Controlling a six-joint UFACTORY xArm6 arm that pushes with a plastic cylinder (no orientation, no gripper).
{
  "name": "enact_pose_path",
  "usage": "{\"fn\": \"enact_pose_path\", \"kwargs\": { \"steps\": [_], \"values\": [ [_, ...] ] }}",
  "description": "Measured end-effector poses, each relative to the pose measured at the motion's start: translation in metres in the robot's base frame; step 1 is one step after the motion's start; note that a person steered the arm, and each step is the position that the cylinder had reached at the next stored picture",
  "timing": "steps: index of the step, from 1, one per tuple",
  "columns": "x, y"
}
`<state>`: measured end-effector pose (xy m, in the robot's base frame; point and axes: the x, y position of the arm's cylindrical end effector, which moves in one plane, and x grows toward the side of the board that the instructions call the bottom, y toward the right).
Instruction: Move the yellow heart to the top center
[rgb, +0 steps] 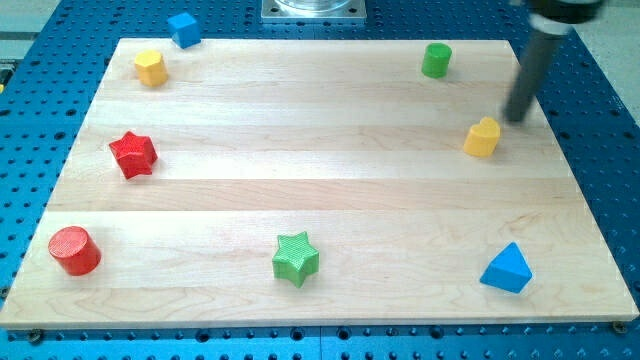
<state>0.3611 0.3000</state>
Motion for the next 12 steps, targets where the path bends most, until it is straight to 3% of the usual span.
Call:
{"fn": "enact_pose_path", "kwargs": {
  "steps": [1,2,3,4,6,8,9,10,11,12],
  "values": [
    [0.037,0.021],
    [0.064,-0.057],
    [0.032,-0.107],
    [0.018,-0.198],
    [-0.022,-0.271],
    [0.013,-0.359],
    [-0.014,-0.384],
    [-0.041,-0.342],
    [0.004,-0.338],
    [-0.041,-0.318]
  ]
}}
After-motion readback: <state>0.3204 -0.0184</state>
